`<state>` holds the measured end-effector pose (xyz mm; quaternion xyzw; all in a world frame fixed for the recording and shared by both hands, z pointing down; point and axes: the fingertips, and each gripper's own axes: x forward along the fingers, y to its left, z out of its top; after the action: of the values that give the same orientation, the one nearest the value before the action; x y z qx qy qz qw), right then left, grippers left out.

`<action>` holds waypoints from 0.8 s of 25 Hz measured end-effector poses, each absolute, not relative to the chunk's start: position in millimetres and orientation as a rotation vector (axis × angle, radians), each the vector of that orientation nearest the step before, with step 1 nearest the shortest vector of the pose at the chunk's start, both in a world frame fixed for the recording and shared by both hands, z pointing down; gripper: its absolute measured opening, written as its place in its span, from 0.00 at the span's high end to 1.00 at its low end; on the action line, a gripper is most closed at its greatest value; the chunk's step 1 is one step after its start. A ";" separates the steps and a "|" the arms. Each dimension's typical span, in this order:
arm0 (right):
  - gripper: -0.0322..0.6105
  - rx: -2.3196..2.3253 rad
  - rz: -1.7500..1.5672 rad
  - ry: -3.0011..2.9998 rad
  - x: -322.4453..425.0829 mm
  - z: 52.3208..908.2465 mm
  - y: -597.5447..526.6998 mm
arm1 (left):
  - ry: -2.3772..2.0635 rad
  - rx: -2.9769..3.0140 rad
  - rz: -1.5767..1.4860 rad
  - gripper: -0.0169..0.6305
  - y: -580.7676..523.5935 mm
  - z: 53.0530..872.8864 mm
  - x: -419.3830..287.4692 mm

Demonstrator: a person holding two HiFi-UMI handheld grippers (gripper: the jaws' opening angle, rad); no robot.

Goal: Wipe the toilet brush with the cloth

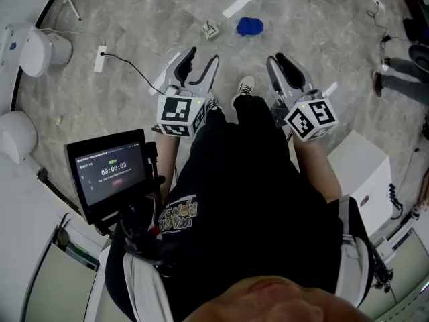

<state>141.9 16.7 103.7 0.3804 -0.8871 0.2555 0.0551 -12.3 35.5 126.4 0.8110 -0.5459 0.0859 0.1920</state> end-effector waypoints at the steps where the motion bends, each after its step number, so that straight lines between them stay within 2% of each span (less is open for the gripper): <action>1: 0.79 1.133 0.770 -2.686 148.6 116.5 6.8 | -1.532 2.262 0.256 0.64 25.6 138.2 -3.6; 6: 0.74 1.005 0.725 -2.676 167.0 156.4 -28.5 | -1.504 2.204 0.318 0.63 -3.1 175.6 30.4; 20: 0.73 0.899 0.861 -2.617 148.2 183.2 -46.7 | -1.581 2.045 0.349 0.63 -12.6 163.8 10.6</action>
<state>148.2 -46.7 183.2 0.3080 -0.8963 0.2949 0.1214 10.6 -12.6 163.8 0.7563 -0.5846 0.1290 0.2637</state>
